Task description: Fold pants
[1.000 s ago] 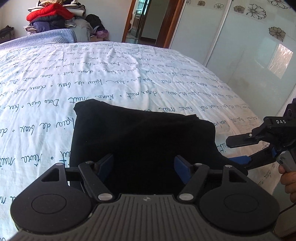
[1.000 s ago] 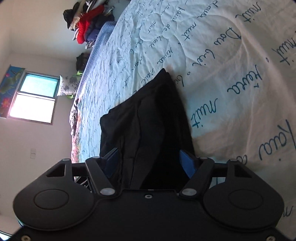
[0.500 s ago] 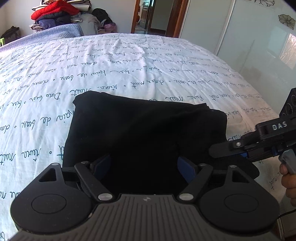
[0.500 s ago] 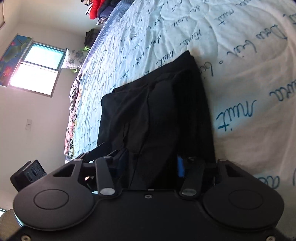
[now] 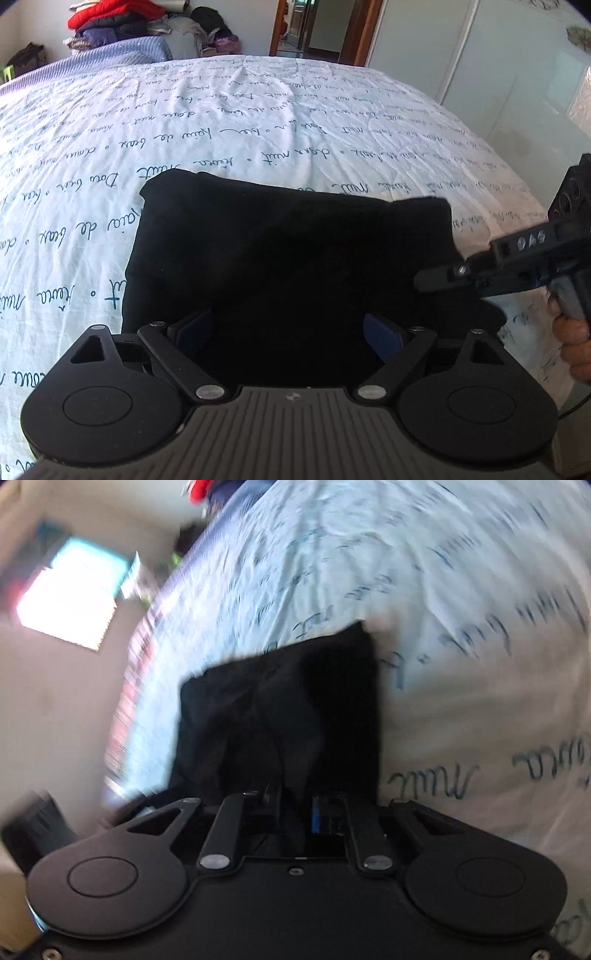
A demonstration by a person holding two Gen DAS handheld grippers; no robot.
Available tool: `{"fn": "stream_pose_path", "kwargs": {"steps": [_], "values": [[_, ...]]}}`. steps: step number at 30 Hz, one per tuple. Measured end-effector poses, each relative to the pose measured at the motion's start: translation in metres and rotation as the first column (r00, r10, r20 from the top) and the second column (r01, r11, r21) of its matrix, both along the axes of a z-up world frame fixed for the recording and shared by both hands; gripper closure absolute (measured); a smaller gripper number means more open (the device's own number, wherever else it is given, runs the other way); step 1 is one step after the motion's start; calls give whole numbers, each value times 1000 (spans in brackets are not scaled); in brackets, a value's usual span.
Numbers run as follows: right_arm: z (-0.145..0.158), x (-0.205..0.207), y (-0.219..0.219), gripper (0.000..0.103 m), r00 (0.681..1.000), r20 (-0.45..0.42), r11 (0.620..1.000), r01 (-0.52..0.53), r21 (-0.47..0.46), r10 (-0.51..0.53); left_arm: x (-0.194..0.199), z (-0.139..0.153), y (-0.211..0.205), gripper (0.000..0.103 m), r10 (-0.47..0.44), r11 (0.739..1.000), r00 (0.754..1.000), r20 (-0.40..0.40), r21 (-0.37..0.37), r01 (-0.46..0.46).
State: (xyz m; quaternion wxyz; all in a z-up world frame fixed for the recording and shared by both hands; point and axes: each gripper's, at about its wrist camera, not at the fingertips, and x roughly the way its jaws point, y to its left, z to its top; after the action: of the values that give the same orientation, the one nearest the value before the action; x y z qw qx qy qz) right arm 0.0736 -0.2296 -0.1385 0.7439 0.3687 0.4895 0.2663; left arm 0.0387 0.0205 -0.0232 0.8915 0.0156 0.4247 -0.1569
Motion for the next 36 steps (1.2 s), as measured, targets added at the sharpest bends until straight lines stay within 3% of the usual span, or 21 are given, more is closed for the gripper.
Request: {"fn": "stream_pose_path", "kwargs": {"steps": [6, 11, 14, 15, 16, 18, 23, 25, 26, 27, 29, 33, 36], "values": [[41, -11, 12, 89, 990, 142, 998, -16, -59, 24, 2, -2, -5, 3, 4, 1000, 1000, -4, 13, -4], [29, -1, 8, 88, 996, 84, 997, -26, -70, 32, 0, -3, -5, 3, 4, 1000, 1000, 1, 25, -4], [16, -2, -1, 73, 999, 44, 1000, 4, -1, -4, -2, -3, -5, 3, -2, 1000, 1000, 6, 28, 1], [14, -2, -7, 56, 999, 34, 999, 33, 16, -33, -2, -3, -4, 3, -2, 1000, 1000, 5, 27, 2], [13, -3, -14, 48, 997, 30, 997, 66, 45, -67, -2, -2, -4, 4, -1, 1000, 1000, 3, 25, 1], [11, -3, -25, 44, 993, 30, 988, 110, 108, -114, -1, -1, -4, 4, 1, 1000, 1000, 1, 20, -1], [10, 5, -25, 42, 993, 23, 988, 115, 104, -118, -3, -1, -3, 4, 6, 1000, 1000, 3, 16, -6], [11, 11, -16, 49, 994, 34, 992, 98, 86, -101, -4, 0, -3, 4, 6, 1000, 1000, 3, 15, -6], [12, 13, -10, 59, 995, 45, 995, 86, 59, -88, -4, 1, -2, 4, 6, 1000, 1000, 3, 14, -6], [14, 16, -3, 81, 996, 52, 998, 69, 11, -70, -4, 1, -1, 4, 6, 1000, 1000, 2, 10, -6], [23, 20, 7, 82, 997, 75, 997, 34, -68, -29, -4, 2, 1, 4, 7, 1000, 1000, -2, 5, -7], [59, 32, 5, 95, 985, 170, 993, 4, -118, 16, -2, 6, 5, 4, 24, 999, 1000, -13, -27, -24], [52, 39, 1, 96, 990, 138, 988, -12, -154, 34, -1, 6, 6, 4, 34, 998, 999, -18, -46, -35]]}}
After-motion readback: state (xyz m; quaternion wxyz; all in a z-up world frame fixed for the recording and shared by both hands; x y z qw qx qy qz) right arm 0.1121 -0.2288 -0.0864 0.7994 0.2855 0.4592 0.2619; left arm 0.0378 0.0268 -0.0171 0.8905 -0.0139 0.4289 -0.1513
